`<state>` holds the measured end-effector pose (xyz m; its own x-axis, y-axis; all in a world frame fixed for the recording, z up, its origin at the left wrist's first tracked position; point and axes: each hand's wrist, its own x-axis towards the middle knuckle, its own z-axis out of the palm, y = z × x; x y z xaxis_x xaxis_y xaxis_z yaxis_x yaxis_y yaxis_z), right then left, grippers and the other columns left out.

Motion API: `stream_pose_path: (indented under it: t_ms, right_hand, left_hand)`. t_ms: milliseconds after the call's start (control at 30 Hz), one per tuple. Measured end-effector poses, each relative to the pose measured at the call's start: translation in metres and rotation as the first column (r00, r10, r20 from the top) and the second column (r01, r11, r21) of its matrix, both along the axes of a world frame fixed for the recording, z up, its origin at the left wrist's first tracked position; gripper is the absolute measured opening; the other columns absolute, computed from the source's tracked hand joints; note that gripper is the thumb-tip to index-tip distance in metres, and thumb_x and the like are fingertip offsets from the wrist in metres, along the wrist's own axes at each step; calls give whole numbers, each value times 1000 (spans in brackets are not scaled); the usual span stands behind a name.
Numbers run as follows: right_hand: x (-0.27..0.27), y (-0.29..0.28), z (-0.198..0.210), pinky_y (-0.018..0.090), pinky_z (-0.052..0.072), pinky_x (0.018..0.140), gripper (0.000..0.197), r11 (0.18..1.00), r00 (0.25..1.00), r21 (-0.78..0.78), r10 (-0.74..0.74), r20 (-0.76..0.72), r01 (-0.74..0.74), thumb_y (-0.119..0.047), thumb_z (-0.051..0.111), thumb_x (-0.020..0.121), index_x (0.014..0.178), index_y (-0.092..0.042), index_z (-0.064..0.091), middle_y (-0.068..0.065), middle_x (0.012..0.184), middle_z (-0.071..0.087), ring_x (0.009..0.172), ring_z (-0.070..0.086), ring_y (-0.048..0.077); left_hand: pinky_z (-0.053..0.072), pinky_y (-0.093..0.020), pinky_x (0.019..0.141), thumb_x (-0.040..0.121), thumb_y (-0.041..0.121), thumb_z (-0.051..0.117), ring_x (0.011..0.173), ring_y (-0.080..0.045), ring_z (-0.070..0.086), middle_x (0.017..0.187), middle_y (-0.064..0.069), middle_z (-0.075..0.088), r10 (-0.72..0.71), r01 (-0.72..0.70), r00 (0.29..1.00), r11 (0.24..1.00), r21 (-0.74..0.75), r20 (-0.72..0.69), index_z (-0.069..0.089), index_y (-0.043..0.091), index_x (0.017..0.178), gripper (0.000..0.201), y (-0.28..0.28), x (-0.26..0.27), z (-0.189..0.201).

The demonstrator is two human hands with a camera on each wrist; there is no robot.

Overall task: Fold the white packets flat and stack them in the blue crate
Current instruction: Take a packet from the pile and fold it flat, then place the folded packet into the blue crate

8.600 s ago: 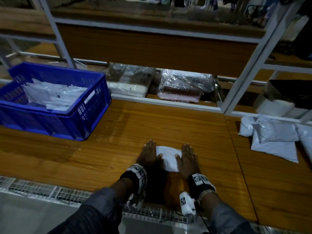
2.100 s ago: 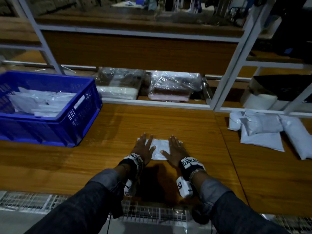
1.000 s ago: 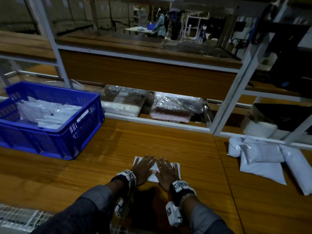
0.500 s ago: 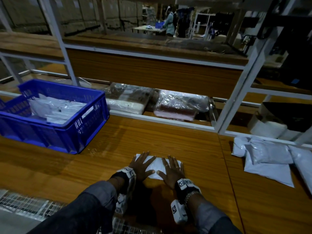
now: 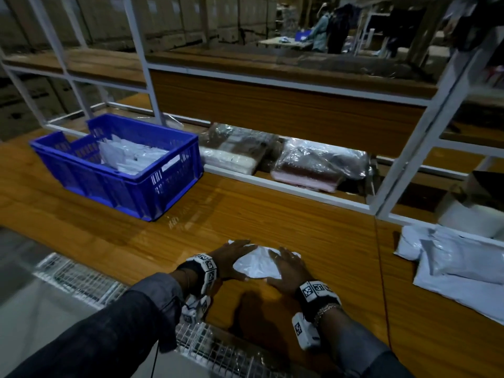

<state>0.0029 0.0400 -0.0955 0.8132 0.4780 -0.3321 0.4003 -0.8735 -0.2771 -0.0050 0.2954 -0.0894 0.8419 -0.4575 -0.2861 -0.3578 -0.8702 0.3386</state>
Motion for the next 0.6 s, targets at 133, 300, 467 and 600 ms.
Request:
stream_pose_path:
  t_ms: [133, 300, 467, 600]
  right_hand:
    - [-3, 3, 29, 38, 38, 112, 67, 996, 983, 43, 65, 174, -73, -37, 63, 87, 150, -23, 43, 5, 152, 47, 138, 45, 26]
    - [7, 15, 43, 36, 56, 82, 38, 981, 984, 196, -44, 171, 10, -38, 62, 90, 128, -30, 60, -1, 119, 67, 99, 65, 21]
    - [22, 55, 75, 33, 57, 79, 59, 936, 990, 338, 53, 131, -95, -61, 62, 82, 129, -26, 61, -4, 121, 68, 103, 66, 16]
    - [18, 102, 112, 28, 51, 79, 65, 888, 974, 419, 118, 194, -191, -64, 66, 81, 126, -16, 63, 2, 123, 68, 109, 65, 20]
  left_hand:
    - [40, -45, 113, 92, 24, 72, 141, -26, 43, 155, -7, 45, 84, -80, 995, 994, -68, 55, 41, 18, 153, 69, 0, -10, 29]
    - [59, -43, 79, 93, 36, 67, 89, -13, 71, 104, 3, 76, 237, -209, 958, 963, -171, 160, 72, 27, 114, 24, 33, -28, 59]
    - [56, -38, 65, 77, 35, 81, 73, -12, 67, 83, 6, 73, 457, -404, 868, 878, -258, 194, 77, 20, 96, 24, 101, -45, 102]
    - [55, -35, 58, 72, 34, 86, 64, -5, 65, 72, 7, 74, 584, -498, 799, 777, -386, 144, 77, 22, 80, 16, 158, -63, 140]
